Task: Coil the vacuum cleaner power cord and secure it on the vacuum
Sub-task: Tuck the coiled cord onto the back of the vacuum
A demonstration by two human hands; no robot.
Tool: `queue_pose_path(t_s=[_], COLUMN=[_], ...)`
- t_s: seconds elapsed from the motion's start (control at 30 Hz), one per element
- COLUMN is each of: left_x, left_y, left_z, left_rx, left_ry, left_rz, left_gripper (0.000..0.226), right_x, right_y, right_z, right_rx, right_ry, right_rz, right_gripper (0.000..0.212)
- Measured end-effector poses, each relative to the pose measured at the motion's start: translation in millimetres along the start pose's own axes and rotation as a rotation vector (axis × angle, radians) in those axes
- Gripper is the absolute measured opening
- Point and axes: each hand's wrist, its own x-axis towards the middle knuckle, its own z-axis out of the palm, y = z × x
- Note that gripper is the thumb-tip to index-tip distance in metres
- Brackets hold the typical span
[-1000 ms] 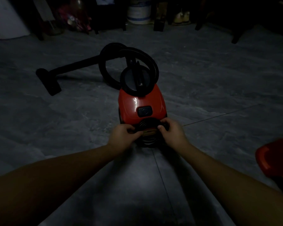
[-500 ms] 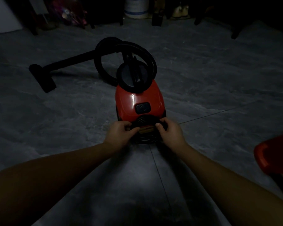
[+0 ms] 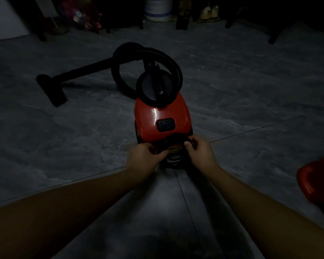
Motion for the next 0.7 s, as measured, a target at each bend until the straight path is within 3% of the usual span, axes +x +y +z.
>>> queue_pose_path(t_s=[0.47,0.7], left_x=[18,15], left_y=[-9,-12], left_z=[-7,-1], left_rx=[-0.005,-0.135], left_ry=[-0.134,-0.089], left_rz=[0.124,0.032], left_gripper=[0.033,0.033], right_x=[-4,-4], right_y=[-1,-2], right_z=[-8,-5], right_rx=[-0.153,-0.077], right_ry=[0.052,0.041], right_rz=[-0.078,-0.06], right_gripper=[0.016,0.017])
